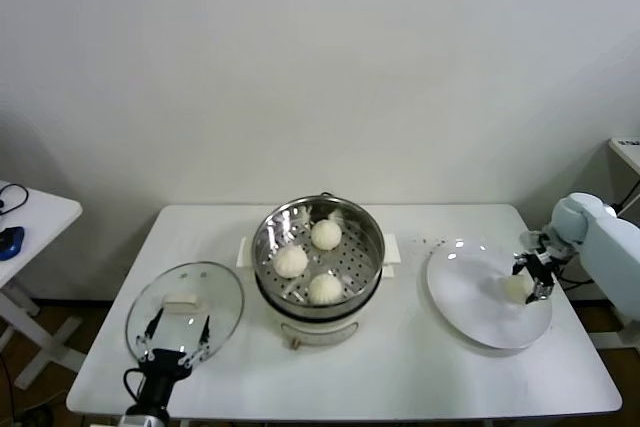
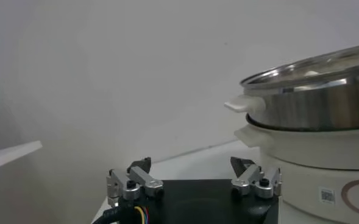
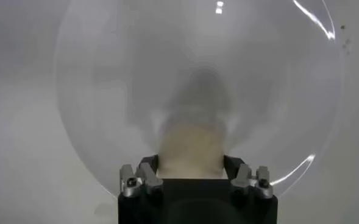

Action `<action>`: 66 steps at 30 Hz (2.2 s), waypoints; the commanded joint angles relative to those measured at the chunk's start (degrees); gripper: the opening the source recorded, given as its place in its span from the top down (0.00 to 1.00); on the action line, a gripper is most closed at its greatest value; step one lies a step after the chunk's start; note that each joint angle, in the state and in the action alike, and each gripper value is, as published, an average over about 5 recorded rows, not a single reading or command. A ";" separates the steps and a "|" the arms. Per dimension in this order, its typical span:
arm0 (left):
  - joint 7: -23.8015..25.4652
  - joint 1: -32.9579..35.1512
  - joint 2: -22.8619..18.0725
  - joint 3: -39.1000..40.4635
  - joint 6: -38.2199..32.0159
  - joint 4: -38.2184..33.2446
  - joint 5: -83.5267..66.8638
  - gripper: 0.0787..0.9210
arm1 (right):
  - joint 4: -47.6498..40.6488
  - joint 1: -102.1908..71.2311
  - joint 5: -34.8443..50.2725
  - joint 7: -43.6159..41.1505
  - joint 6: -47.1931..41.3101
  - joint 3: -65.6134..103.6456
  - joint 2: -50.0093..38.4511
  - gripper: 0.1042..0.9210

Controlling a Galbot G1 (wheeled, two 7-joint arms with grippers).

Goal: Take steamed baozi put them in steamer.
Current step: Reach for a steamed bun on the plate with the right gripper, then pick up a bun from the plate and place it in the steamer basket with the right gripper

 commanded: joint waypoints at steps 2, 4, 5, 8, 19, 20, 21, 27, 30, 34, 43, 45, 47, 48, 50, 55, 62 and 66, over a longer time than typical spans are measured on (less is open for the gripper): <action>0.03 0.07 -0.06 0.05 -0.08 -0.13 0.02 0.12 | 1.33 4.70 7.96 -0.29 -2.07 -6.20 -1.34 0.27; 0.05 0.10 -0.18 0.21 -0.19 -0.07 0.06 0.12 | 2.41 8.56 13.88 -0.32 -3.61 -11.43 -2.14 0.27; 0.06 0.13 -0.25 0.32 -0.24 -0.05 0.10 0.12 | 3.01 11.09 17.19 -0.30 -4.60 -14.49 -2.47 0.27; 0.07 0.22 -0.42 0.76 -0.39 -0.14 0.22 0.12 | 5.29 20.16 28.30 0.05 -8.48 -24.55 -2.91 0.28; -0.09 0.09 -0.28 2.97 -0.26 -1.78 0.55 0.12 | 13.74 48.49 63.75 3.08 -19.35 -54.79 4.76 0.28; -0.10 0.10 -0.30 3.26 -0.24 -1.90 0.63 0.12 | 14.38 49.98 66.43 3.43 -19.94 -56.52 5.79 0.28; -0.12 0.13 -0.29 3.60 -0.19 -2.01 0.68 0.12 | 15.14 51.22 68.66 3.86 -20.44 -58.11 6.84 0.28; -0.19 0.08 -0.14 5.85 0.19 -3.05 1.27 0.12 | 21.19 56.02 76.45 6.11 -23.08 -64.32 12.66 0.28; -0.22 -0.02 -0.08 6.44 0.44 -3.65 1.32 0.12 | 24.07 56.45 78.54 7.31 -24.24 -65.24 15.21 0.28; -0.22 0.45 0.49 6.44 0.29 -3.85 1.16 0.12 | 26.42 55.62 80.34 8.80 -25.31 -65.27 18.24 0.28; -0.19 1.22 2.17 5.15 0.09 -4.40 0.45 0.12 | 26.79 50.87 80.13 11.32 -26.14 -64.29 23.74 0.28; -0.19 1.06 2.37 5.01 0.15 -4.42 0.47 0.12 | 26.32 49.65 79.68 11.63 -26.22 -64.02 24.77 0.28; -0.19 0.89 2.43 4.92 0.19 -4.33 0.50 0.12 | 25.57 48.57 78.85 11.69 -26.19 -64.00 25.64 0.28; -0.19 0.81 2.42 4.90 0.19 -4.24 0.54 0.12 | 25.14 48.02 78.38 11.69 -26.15 -64.02 26.01 0.29; -0.19 0.70 2.37 4.92 0.16 -4.02 0.62 0.12 | 24.30 47.00 77.59 11.70 -26.09 -64.03 26.62 0.29; -0.19 0.42 2.26 5.03 0.13 -3.40 0.84 0.12 | 22.67 44.62 76.10 11.88 -25.99 -63.76 27.55 0.29; -0.18 0.24 2.33 4.89 0.13 -2.97 0.76 0.12 | 21.63 42.40 74.49 11.97 -25.87 -63.71 27.73 0.29; -0.16 0.18 2.33 4.91 0.12 -2.77 0.75 0.12 | 21.40 41.86 73.42 11.86 -25.72 -63.92 27.43 0.29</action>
